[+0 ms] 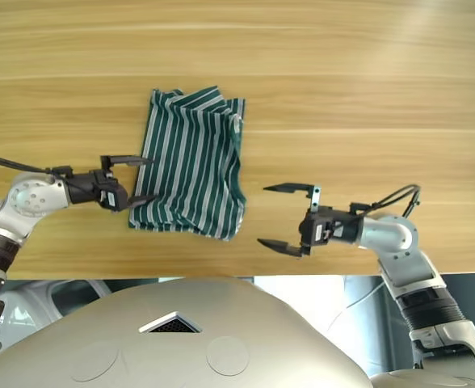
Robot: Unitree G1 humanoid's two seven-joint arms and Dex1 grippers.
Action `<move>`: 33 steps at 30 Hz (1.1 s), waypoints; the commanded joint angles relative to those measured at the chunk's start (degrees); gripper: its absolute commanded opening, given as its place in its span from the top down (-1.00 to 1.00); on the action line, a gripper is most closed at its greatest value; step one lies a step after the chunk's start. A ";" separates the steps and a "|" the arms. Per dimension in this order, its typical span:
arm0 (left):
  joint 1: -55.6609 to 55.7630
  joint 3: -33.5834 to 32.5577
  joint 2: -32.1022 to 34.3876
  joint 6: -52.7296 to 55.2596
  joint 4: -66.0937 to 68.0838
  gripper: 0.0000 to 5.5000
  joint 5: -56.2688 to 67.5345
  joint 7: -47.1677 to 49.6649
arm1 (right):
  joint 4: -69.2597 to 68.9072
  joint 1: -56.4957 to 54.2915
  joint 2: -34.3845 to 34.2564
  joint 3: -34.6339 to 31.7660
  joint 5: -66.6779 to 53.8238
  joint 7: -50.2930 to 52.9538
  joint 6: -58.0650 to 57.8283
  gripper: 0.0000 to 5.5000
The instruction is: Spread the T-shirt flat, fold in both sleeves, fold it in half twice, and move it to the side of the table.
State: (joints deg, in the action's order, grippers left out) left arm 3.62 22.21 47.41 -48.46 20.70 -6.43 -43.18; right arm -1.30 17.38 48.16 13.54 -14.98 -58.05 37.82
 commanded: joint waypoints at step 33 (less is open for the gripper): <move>-16.16 -7.48 11.33 6.55 -14.23 -0.95 -1.70 -15.27 | 5.22 -7.86 -10.51 11.87 16.40 1.95 -0.72 -0.96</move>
State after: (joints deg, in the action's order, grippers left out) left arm -12.82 12.68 60.40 -42.28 5.13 -5.25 -58.91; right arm 3.57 10.63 38.40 25.09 1.14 -56.23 36.77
